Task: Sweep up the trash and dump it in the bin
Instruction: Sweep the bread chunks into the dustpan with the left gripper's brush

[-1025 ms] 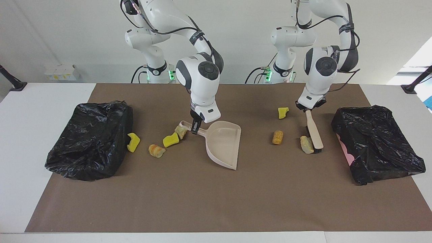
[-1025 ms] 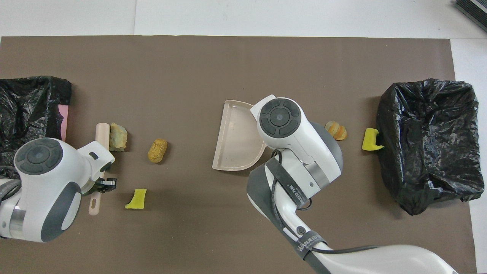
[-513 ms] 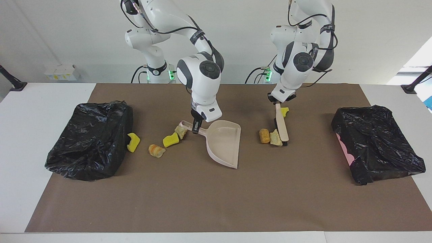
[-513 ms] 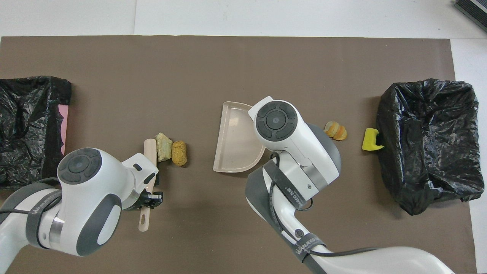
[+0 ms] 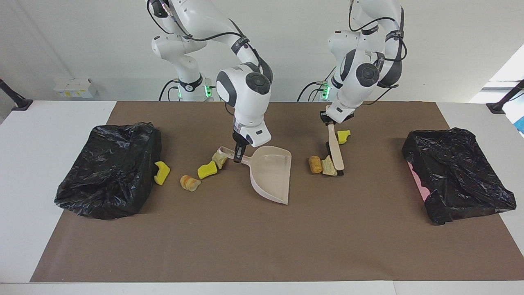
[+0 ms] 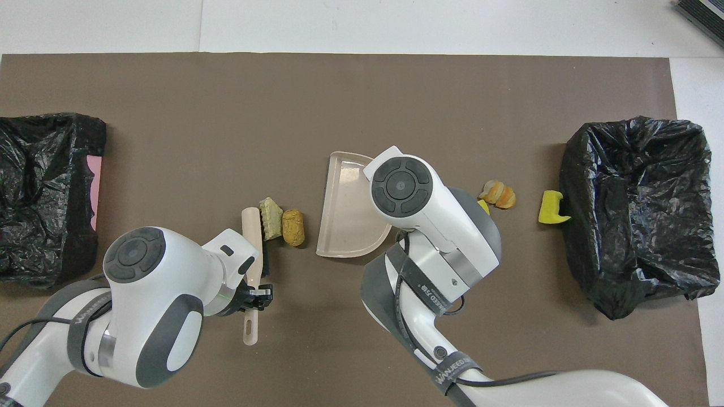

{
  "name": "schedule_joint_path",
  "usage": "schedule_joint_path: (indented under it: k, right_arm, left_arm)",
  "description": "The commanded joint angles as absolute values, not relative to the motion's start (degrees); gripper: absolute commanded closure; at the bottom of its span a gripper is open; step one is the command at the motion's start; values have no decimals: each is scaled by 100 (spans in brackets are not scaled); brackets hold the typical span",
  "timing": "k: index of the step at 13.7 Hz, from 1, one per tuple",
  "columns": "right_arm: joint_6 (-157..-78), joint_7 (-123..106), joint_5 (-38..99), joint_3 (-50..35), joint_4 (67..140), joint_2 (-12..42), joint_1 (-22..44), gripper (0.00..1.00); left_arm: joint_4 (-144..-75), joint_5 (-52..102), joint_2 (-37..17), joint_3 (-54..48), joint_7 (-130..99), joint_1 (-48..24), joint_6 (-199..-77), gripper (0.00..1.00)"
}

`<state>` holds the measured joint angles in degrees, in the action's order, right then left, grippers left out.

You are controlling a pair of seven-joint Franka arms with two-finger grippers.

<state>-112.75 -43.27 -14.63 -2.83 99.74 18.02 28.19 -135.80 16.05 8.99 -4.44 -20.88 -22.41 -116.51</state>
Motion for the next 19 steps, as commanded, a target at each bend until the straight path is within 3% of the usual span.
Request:
schedule_joint_path:
  k: [1,6,8,11,19]
  right_arm:
    - [-11355,-4474,-1573,-308,10178,1652,2795,100]
    - [-11355,-4474,-1573,-308,10186,1652,2795,100]
    - [-11364,-4474,-1573,-308,10186,1652,2795,100]
    - [-11364,-4474,-1565,-316,10187,1652,2795,100]
    - [-11373,-4474,-1564,-316,10187,1652,2795,100]
  left_arm:
    - [-13491,1740,817,-387,-2092,-2689,-11926,100]
    - [-12931,1740,572,-404,-2074,-3409,-11953,100]
    - [-12614,1740,431,-430,-2092,-3445,-11875,100]
    - [-12490,1732,650,-413,-2074,-3375,-11770,100]
    - [-12655,573,1397,-352,-3029,-2462,-8932,100]
